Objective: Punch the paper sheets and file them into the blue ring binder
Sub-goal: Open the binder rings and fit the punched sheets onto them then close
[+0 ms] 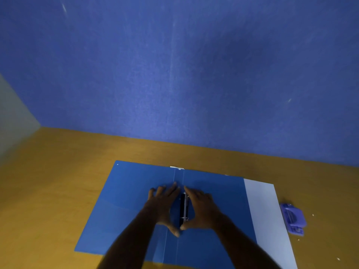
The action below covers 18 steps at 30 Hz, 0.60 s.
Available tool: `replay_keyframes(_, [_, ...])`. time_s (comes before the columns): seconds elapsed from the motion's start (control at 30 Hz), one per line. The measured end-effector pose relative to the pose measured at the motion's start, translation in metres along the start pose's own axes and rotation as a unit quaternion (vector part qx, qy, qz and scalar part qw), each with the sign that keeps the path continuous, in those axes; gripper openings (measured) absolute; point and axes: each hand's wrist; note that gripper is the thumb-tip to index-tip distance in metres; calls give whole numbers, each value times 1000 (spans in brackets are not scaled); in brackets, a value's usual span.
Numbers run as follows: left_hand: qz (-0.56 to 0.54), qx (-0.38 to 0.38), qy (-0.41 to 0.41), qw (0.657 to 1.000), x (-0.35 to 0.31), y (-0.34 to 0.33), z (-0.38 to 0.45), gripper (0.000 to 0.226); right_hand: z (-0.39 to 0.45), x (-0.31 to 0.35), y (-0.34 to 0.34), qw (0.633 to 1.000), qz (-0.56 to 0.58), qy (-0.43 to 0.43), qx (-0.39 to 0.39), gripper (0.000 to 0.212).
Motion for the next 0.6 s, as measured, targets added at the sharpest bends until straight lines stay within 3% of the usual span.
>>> replay_keyframes(0.2, [-86, -57, -13, 995, -3, 6, 6, 132, -4, -9, 5, 995, 102, -21, 2, 108])
replay_keyframes(0.37, [-108, -72, -28, 991, -9, 15, 8, 107, -1, -4, 11, 995, 98, -9, -6, 95])
replay_keyframes(0.6, [-106, -55, -26, 992, -7, 15, 13, 103, 2, -7, 12, 993, 120, -10, -5, 89])
Point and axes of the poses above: each hand's wrist, its own z-axis towards the middle knuckle, its own y-axis out of the back of the hand, x = y × z, and after that the axes turned 6 degrees about -y, right-handed
